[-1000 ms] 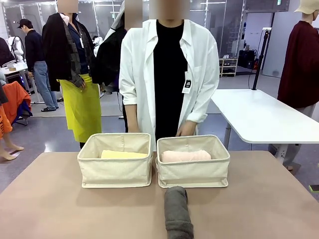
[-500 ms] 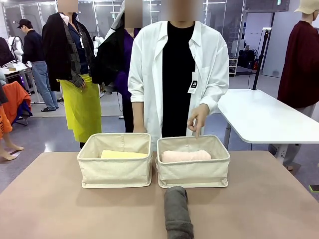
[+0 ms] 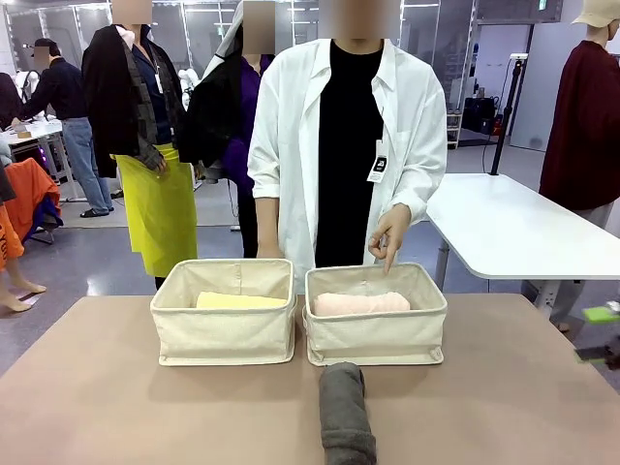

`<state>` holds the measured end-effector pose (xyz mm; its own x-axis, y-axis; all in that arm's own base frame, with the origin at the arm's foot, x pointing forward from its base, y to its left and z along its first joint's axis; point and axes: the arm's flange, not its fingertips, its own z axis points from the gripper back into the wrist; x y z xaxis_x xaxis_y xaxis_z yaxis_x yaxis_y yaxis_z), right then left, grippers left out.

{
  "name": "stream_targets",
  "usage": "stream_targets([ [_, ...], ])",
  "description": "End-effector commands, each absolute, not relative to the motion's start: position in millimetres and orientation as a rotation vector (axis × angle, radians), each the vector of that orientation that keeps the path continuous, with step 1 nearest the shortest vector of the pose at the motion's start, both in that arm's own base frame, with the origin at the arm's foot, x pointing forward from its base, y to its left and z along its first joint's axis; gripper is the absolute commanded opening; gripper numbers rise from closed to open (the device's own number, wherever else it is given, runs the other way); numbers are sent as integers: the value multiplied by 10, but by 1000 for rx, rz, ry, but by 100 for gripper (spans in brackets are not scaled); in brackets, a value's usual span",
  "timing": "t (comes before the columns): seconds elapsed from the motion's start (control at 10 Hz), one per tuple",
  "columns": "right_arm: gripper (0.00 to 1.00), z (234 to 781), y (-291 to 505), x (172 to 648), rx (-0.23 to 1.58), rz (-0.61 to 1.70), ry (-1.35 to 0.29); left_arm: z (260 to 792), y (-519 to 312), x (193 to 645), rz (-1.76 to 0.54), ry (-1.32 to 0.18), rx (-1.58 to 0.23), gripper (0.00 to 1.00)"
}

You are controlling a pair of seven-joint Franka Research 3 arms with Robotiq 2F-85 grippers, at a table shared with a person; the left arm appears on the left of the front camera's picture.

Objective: Divide the towels into two baskets.
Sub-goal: Pick up one hotel-folded towel from the bottom of the table and place it in the Fabric basket indicated by the person.

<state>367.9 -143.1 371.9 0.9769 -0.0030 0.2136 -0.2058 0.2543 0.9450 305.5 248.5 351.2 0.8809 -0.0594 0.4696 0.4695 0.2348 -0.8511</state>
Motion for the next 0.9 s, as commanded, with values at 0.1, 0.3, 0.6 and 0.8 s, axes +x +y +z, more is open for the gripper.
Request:
stream_targets([
  [0.1,100,4094,-404,3932,1100,186,-50,3536,2465,2995,-377,-381,-1292,95],
  [0.3,100,4211,249,4054,956,142,-4,3536,2465,2995,-377,-381,-1292,95],
  [0.6,100,4304,1193,3914,714,73,-81,3536,2465,2995,-377,-381,-1292,95],
  [0.8,100,4112,1758,3780,605,68,-49,3536,2465,2995,-377,-381,-1292,95],
])
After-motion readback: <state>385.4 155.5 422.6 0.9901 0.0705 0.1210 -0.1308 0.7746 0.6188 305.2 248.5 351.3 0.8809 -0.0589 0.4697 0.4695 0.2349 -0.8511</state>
